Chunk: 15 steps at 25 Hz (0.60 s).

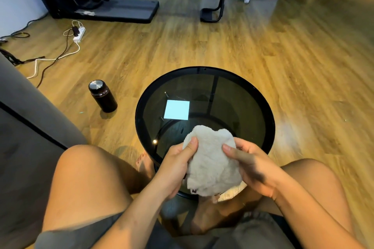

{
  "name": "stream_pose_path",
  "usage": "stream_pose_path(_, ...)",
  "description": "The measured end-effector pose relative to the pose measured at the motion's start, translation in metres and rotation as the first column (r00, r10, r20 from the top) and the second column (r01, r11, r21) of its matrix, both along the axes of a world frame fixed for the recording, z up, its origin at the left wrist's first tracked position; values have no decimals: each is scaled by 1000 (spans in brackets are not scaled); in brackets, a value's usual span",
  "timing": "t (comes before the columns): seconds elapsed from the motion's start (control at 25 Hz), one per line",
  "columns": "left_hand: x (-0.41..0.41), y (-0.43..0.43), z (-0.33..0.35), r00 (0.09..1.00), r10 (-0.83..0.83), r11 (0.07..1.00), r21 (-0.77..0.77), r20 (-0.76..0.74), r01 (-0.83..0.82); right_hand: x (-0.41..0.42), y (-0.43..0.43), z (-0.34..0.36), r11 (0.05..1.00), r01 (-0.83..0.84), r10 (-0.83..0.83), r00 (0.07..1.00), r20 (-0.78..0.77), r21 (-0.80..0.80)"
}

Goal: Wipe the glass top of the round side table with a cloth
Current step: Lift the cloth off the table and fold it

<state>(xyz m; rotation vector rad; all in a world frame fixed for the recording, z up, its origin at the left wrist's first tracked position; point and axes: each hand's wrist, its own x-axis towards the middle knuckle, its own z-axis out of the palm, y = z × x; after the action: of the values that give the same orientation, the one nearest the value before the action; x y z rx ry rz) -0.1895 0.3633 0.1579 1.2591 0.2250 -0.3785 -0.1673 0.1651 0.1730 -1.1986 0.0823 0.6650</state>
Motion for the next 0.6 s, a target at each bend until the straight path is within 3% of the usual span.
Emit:
stream_pose_path(0.16,1,9,-5,998,60,998,-1,26,-60,3,0,10,988,129,-122,988,91,-79)
stream_pose_path(0.28,-1,15,-5,999,51,986,-160,-17,-53,4,0,19,963,199,-166,969,181,-183)
stream_pose_path(0.4,-1,18,-3,999,15,961,-274,-50,-28,4,2,27,970,214,-195,969,152,-118)
stream_pose_path(0.6,-3,11,-7,999,-39,996,-84,27,41,-3,14,30,983,148,-125,974,187,-111)
